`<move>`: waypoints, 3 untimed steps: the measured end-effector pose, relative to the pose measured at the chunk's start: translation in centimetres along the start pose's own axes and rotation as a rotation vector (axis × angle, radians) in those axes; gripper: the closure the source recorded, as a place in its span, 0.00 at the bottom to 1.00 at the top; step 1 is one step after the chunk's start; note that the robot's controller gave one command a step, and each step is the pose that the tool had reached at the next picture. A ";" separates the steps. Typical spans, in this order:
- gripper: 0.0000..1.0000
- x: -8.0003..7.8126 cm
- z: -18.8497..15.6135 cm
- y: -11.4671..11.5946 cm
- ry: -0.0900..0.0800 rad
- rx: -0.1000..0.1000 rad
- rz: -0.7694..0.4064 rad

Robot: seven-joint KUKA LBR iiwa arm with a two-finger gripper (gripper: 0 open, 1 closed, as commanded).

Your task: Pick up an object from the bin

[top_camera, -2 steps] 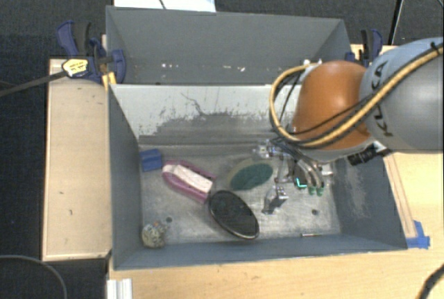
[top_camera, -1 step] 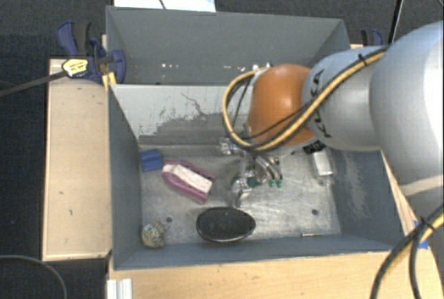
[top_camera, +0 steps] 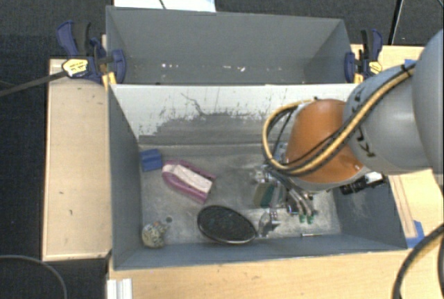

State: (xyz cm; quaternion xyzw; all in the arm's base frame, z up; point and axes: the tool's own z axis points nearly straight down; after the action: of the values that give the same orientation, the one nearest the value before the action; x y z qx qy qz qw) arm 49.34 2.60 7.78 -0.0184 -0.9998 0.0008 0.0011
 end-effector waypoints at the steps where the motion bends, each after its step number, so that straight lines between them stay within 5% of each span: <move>1: 0.00 -1.4 0.7 -3.1 -0.006 -0.003 -0.057; 2: 0.00 -3.7 0.7 -9.0 -0.008 0.001 -0.250; 3: 1.00 -3.6 0.6 -8.8 -0.002 -0.002 -0.249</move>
Offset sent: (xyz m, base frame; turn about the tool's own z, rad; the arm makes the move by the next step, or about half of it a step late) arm 0.0117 -0.0303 -0.0078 -0.0596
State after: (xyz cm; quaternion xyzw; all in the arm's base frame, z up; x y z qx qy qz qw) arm 52.58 -6.32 7.14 0.1058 -0.9944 -0.0001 0.0002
